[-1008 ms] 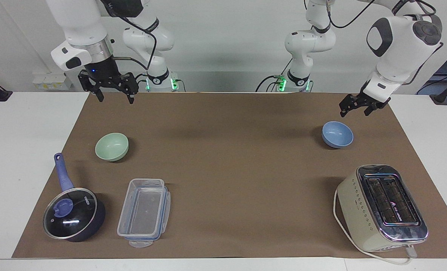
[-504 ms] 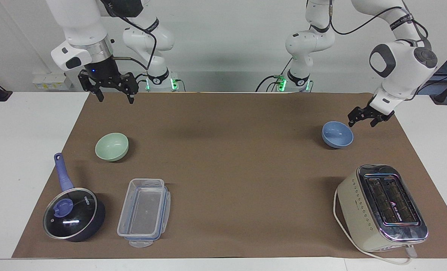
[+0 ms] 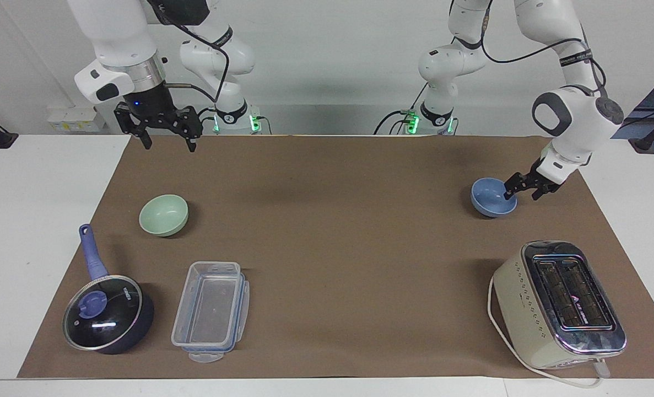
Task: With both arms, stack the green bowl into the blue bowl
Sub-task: 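Move the left gripper down to the rim of the blue bowl, then grasp the blue bowl rim with the left gripper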
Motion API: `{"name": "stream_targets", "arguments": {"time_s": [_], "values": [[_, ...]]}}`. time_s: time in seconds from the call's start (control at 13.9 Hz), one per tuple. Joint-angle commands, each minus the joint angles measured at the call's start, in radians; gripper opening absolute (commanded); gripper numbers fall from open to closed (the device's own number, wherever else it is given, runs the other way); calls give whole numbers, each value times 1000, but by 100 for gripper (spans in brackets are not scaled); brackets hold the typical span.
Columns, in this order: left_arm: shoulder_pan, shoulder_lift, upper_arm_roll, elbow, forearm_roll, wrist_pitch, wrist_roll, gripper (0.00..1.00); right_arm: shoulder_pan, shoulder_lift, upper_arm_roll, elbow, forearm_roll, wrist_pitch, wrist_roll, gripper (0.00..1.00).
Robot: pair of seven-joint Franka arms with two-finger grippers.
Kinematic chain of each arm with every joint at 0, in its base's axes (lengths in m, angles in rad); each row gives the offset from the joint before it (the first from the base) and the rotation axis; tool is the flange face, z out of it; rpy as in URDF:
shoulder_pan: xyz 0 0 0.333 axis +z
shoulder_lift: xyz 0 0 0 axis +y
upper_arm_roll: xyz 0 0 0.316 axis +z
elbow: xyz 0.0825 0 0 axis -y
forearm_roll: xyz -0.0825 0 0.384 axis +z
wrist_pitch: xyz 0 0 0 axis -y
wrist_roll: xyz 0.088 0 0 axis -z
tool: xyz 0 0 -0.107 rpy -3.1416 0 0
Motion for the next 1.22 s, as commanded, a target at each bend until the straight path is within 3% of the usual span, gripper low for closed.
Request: {"name": "stream_targets", "arguments": {"time_s": [0.0, 0.07, 0.14, 0.22, 0.43, 0.94, 1.15], "values": [[-5, 3, -5, -79, -41, 107, 18, 57, -16, -14, 3, -21, 26, 17, -14, 100], [-5, 1, -5, -87, -41, 115, 15, 26, -16, -14, 3, -21, 26, 17, -14, 100], [-3, 1, -5, -84, -41, 110, 13, 4, -16, -14, 3, -21, 26, 17, -14, 100], [-5, 1, -5, -83, -41, 109, 13, 0, -16, -14, 3, -21, 26, 17, -14, 100], [-3, 3, -5, -63, -42, 87, 13, 0, -16, -14, 3, -21, 26, 17, -14, 100], [-9, -26, -19, 141, -47, -207, 2, 0, -16, -14, 3, -21, 26, 17, -14, 100], [-100, -31, -20, 200, -65, -246, -134, 0, -16, -14, 3, -21, 26, 16, -14, 100]]}}
